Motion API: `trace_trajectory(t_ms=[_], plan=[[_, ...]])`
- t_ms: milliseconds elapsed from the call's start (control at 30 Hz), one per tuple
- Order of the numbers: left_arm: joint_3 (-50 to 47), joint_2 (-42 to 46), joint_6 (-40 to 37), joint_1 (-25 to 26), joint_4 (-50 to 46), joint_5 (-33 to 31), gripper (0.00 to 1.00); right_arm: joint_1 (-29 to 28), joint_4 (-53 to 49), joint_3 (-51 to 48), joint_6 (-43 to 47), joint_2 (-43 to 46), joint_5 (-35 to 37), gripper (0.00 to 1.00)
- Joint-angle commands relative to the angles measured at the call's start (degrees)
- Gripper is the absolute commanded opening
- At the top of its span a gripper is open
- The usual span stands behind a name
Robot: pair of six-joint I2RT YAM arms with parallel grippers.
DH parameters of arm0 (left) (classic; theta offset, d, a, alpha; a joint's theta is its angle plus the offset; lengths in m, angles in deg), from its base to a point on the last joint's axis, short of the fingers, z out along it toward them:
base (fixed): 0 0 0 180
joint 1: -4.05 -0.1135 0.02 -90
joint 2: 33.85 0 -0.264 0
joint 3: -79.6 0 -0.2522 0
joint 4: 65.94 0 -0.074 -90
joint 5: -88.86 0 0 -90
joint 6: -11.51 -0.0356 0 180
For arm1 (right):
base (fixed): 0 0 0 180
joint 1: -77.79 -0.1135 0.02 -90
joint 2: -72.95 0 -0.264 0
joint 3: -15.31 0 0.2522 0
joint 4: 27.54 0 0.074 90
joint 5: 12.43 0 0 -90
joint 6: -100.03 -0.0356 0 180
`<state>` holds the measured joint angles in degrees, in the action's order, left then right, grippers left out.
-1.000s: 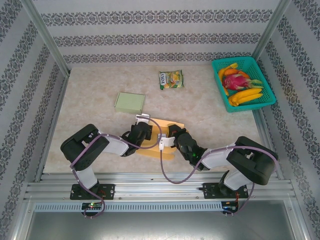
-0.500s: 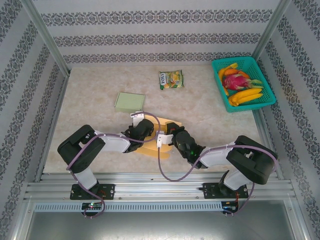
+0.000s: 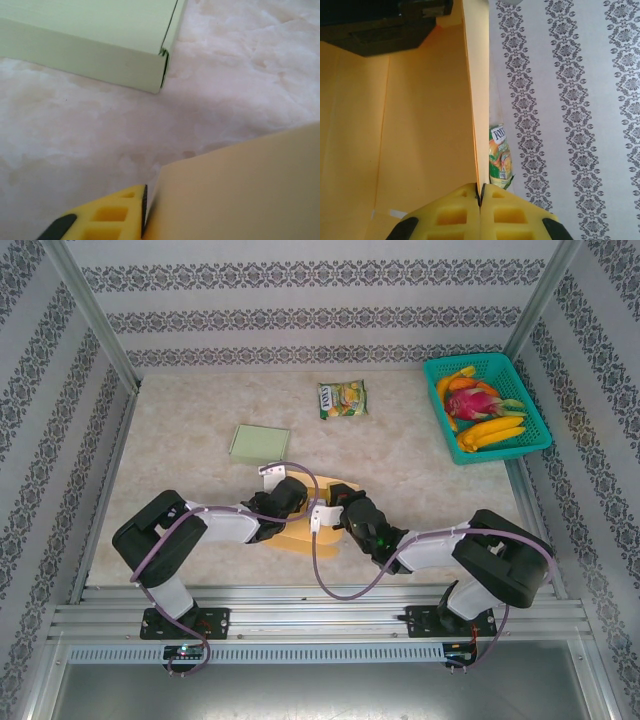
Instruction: Fold the paper box
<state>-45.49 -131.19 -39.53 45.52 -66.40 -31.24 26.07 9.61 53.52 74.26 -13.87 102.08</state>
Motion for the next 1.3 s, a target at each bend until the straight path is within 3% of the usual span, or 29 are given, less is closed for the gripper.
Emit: trace_trajectory(t_ms=[0, 267, 533, 800, 1000, 1267], plan=[[-3.1, -0.5, 4.7, -8.1, -13.4, -15.8, 0.1, 3.7, -5.6, -2.9, -2.8, 0.4, 14.7, 0.0], [-3.0, -0.5, 4.7, -8.0, -13.1, -14.3, 0.12, 3.6, -8.6, -2.6, -5.7, 3.0, 12.9, 0.0], [-8.5, 5.4, -4.5, -7.7, 1.6, -0.5, 0.43, 3.4, -11.3, -1.4, -6.9, 2.2, 12.7, 0.0], [-13.1, 14.9, -10.5, -5.0, 7.8, 4.0, 0.5, 2.9, -12.2, -0.5, -7.3, 1.0, 12.9, 0.0], [-13.6, 19.0, -15.2, -2.5, 8.7, 2.7, 0.51, 2.6, -13.1, 0.1, -7.5, 0.7, 12.8, 0.0], [-11.4, 18.2, -19.9, -0.9, 7.7, 1.1, 0.59, 2.2, -15.4, 0.7, -7.8, 1.0, 12.2, 0.0]])
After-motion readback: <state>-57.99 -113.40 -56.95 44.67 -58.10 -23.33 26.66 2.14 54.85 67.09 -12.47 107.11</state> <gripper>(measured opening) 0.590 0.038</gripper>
